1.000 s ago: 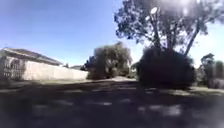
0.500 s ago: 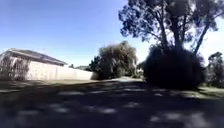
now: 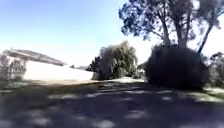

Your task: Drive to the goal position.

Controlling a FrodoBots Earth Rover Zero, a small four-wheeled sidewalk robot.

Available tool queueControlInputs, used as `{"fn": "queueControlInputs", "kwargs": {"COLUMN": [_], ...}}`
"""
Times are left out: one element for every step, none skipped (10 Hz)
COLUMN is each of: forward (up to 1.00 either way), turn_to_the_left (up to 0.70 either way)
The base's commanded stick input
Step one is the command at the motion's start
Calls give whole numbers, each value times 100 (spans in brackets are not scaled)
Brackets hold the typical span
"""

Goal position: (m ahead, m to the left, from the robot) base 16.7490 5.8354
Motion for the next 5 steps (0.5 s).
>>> {"fn": "queueControlInputs", "kwargs": {"forward": [100,100,100,100,100], "turn_to_the_left": [0,0,0,0,0]}}
